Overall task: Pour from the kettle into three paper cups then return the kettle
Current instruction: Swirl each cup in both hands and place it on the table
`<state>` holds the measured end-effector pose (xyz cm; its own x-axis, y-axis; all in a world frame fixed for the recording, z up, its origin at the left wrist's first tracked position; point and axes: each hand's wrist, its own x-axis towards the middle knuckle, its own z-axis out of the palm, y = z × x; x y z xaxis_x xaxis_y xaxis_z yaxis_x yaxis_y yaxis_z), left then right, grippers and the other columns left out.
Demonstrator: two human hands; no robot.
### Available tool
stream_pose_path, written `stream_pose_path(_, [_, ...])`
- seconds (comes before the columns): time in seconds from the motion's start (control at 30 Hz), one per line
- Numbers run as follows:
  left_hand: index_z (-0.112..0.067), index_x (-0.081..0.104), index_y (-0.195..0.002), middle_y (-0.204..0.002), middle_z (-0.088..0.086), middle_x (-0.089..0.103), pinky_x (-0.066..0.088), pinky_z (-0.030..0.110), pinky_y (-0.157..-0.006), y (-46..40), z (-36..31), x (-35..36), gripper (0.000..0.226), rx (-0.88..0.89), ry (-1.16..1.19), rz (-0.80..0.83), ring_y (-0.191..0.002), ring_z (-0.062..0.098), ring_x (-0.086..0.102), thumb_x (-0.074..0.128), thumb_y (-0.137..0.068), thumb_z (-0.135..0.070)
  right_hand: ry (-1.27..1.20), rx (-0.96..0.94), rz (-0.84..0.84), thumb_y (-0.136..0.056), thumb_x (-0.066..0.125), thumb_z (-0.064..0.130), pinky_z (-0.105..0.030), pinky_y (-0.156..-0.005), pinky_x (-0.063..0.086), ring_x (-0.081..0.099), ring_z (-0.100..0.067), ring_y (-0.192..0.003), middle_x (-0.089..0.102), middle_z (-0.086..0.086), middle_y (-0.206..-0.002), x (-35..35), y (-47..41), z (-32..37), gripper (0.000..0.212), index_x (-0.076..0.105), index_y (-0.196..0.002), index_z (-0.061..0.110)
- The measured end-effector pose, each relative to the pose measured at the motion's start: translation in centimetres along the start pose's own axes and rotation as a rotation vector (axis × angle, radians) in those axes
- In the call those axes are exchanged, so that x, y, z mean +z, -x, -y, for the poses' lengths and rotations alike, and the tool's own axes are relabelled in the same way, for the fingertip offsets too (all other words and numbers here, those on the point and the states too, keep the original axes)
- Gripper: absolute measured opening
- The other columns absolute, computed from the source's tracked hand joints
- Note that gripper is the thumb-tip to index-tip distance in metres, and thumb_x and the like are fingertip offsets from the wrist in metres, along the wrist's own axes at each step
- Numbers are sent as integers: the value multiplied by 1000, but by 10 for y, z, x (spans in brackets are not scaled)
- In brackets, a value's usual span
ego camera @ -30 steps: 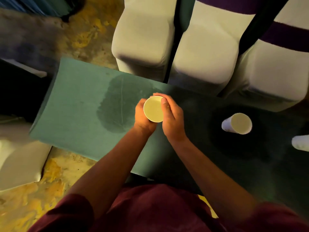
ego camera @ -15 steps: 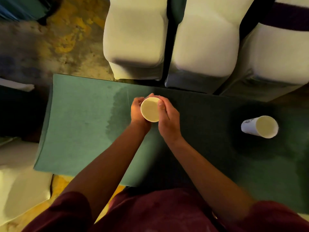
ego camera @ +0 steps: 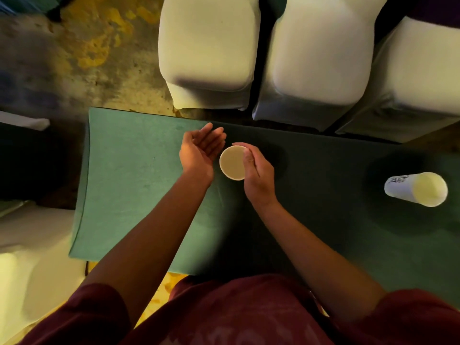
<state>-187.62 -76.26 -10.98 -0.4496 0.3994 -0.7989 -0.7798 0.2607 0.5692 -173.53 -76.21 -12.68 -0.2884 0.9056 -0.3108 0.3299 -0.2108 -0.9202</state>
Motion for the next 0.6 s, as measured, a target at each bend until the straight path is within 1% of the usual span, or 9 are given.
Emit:
stream_pose_path(0.13, [-1, 68, -116, -105, 20, 74, 56, 39, -91, 2, -2, -20, 39, 10, -6, -21, -95, 30, 74, 39, -97, -20, 13, 11, 14, -109, 39, 24, -20, -93, 49, 62, -6, -115, 68, 2, -127, 4, 4, -6, 34, 65, -129, 16])
stream_pose_path(0.23, [-3, 68, -118, -107, 18, 75, 56, 39, -91, 9, -3, -33, 39, 17, -2, -23, -98, 30, 74, 39, -98, -21, 72, 15, 38, -108, 39, 26, -12, -85, 47, 62, -7, -109, 68, -1, -124, 0, 6, -10, 35, 63, -130, 13])
stream_pose_path(0.27, [-3, 68, -117, -106, 17, 76, 56, 38, -92, 12, -4, -36, 38, 15, 3, -14, -98, 29, 74, 39, -98, -20, 92, 24, 45, -107, 39, 29, -11, -85, 46, 62, -8, -109, 67, -2, -125, -1, 5, -9, 37, 62, -132, 13])
stream_pose_path(0.3, [-4, 68, -115, -105, 16, 76, 56, 38, -92, 15, -6, -37, 38, 15, 11, 2, -97, 29, 74, 39, -97, -20, 102, 37, 50, -107, 39, 32, -12, -88, 46, 61, -10, -112, 66, -3, -128, -3, 5, -10, 40, 60, -135, 13])
stream_pose_path(0.33, [-5, 69, -113, -104, 16, 76, 55, 39, -93, 19, -9, -38, 37, 15, 18, 23, -97, 29, 74, 39, -97, -19, 107, 52, 53, -106, 39, 35, -17, -94, 47, 60, -13, -116, 64, -4, -131, -3, 6, -8, 43, 57, -138, 13])
stream_pose_path(0.4, [-7, 70, -109, -106, 16, 75, 55, 40, -96, 28, -16, -38, 34, 27, 34, 72, -100, 29, 73, 40, -96, -19, 123, 61, 38, -103, 41, 39, -31, -107, 45, 57, -16, -126, 61, -5, -139, -5, 9, -2, 49, 53, -142, 12])
stream_pose_path(0.43, [-7, 70, -107, -106, 16, 75, 55, 40, -96, 33, -20, -36, 33, 38, 42, 90, -100, 29, 73, 41, -96, -19, 135, 58, 29, -102, 41, 42, -37, -111, 43, 55, -17, -129, 59, -6, -142, -7, 10, 2, 52, 51, -144, 12])
stream_pose_path(0.5, [-8, 70, -102, -101, 15, 76, 55, 38, -93, 43, -25, -32, 31, 45, 54, 140, -96, 28, 74, 41, -95, -18, 165, 34, -14, -100, 41, 46, -42, -114, 41, 53, -18, -133, 57, -7, -145, -16, 17, 15, 58, 49, -145, 12])
stream_pose_path(0.6, [-10, 70, -97, -95, 12, 76, 55, 36, -89, 60, -31, -21, 32, 58, 31, 210, -92, 26, 73, 39, -96, -19, 193, 11, -71, -100, 42, 45, -44, -114, 40, 50, -17, -136, 54, -6, -148, -37, 31, 37, 58, 48, -146, 11])
